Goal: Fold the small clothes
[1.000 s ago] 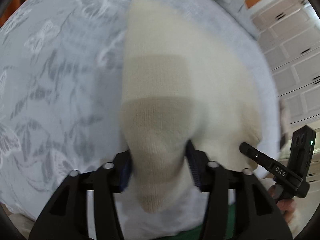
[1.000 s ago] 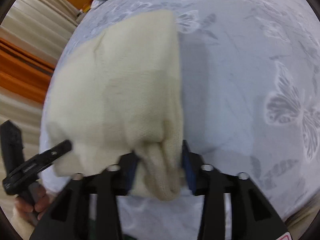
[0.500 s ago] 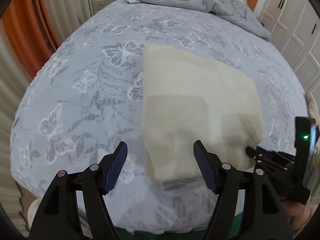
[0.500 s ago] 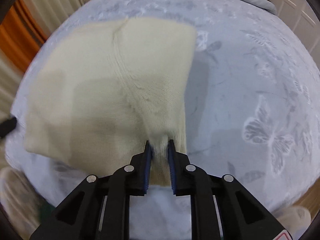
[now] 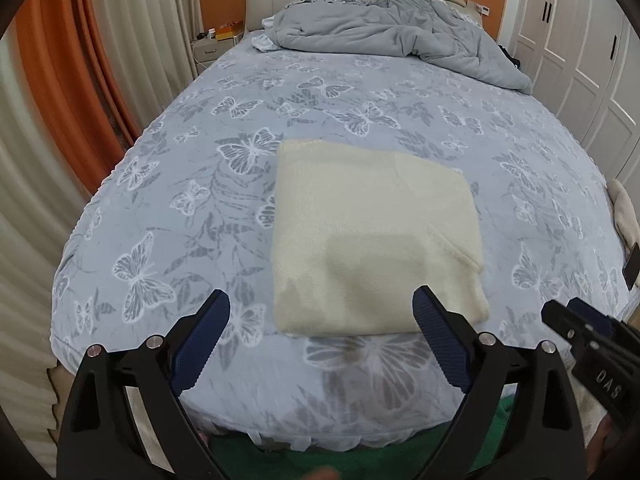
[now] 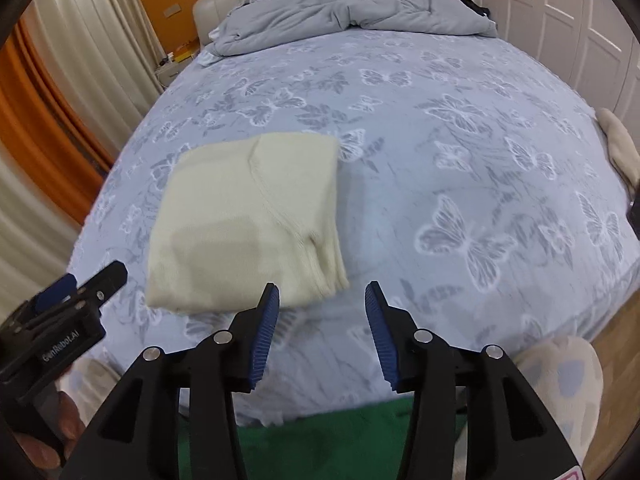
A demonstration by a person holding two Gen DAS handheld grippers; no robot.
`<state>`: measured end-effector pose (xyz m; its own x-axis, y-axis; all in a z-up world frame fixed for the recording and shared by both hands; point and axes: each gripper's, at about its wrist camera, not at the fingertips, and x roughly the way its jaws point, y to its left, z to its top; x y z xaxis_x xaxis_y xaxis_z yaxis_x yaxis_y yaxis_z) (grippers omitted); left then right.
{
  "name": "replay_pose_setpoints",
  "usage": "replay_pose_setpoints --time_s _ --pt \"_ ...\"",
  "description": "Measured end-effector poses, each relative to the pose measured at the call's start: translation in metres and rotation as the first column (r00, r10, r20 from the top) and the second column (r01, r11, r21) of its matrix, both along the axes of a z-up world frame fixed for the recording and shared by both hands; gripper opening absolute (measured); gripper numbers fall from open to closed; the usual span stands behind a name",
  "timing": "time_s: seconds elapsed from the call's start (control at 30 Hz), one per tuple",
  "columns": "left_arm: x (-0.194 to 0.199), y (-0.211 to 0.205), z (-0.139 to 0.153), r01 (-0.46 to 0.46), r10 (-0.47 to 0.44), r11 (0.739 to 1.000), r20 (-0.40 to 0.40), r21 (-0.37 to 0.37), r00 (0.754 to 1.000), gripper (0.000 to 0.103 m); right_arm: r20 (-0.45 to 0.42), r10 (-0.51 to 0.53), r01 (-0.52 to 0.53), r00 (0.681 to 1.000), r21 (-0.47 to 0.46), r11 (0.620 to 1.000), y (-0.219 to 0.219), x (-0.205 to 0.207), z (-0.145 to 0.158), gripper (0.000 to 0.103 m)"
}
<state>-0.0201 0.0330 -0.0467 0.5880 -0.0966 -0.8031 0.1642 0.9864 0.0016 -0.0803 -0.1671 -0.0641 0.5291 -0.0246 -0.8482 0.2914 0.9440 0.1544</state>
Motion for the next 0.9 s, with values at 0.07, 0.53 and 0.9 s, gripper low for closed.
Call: replay_pose_setpoints --time_s 0.07,0.53,0.9 --pt "-0.006 -0.005 -0.002 -0.001 0.001 1.0 0.001 0.011 1.0 0.09 -0.018 -0.006 0.006 1.0 -0.015 1.0 0.001 -0.006 -0.006 0.052" --pt "-0.037 -0.017 -0.018 0.001 -0.001 0.997 -0.001 0.074 1.0 0.091 -0.068 0.001 -0.004 0.998 -0.047 0.999 0.019 -0.035 -0.027 0.059" --pt "-0.047 -0.015 -0.036 -0.004 0.004 0.995 -0.007 0.099 1.0 0.091 -0.072 0.029 -0.038 0.997 -0.132 0.991 0.042 -0.043 -0.038 0.062"
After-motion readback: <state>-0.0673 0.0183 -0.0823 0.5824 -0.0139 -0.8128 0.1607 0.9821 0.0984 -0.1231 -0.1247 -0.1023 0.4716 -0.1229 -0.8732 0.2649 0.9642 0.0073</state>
